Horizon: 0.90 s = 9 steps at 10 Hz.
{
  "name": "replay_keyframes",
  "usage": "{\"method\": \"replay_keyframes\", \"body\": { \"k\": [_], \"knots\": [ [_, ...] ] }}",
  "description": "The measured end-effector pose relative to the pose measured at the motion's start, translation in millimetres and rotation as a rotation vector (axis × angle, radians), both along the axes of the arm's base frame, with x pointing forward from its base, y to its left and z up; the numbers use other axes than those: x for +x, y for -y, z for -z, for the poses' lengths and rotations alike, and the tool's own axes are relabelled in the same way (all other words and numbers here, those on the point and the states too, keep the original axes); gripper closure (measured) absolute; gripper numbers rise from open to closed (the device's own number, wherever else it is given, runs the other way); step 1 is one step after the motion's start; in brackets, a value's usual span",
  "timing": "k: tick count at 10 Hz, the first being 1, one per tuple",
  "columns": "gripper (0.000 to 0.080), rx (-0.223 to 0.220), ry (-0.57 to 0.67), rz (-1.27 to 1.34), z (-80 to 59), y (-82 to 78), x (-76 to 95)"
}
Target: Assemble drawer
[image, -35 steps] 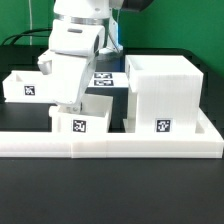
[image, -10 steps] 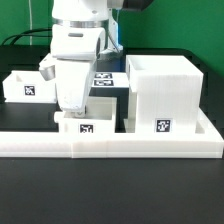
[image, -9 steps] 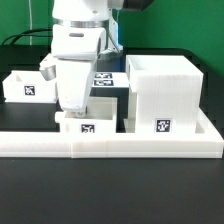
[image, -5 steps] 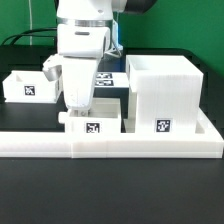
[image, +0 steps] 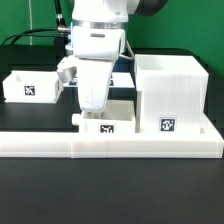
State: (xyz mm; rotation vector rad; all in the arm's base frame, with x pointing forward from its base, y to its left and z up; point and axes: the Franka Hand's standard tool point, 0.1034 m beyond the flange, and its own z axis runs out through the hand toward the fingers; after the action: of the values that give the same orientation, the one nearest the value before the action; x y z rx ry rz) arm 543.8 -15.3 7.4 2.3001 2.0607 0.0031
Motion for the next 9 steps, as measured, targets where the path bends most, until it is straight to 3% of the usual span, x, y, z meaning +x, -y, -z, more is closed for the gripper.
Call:
{"method": "replay_keyframes", "body": {
  "k": [4,7,9],
  "knots": [
    [0.0757,-0.001,0.000,0.002,0.1,-0.3,-0.9],
    [0.0757,-0.043,-0.037,-0.076,-2.4,-2.1,-6.5],
    [0.0757,-0.046,-0.043,-0.080,-2.7,-1.3,-6.5]
  ]
}}
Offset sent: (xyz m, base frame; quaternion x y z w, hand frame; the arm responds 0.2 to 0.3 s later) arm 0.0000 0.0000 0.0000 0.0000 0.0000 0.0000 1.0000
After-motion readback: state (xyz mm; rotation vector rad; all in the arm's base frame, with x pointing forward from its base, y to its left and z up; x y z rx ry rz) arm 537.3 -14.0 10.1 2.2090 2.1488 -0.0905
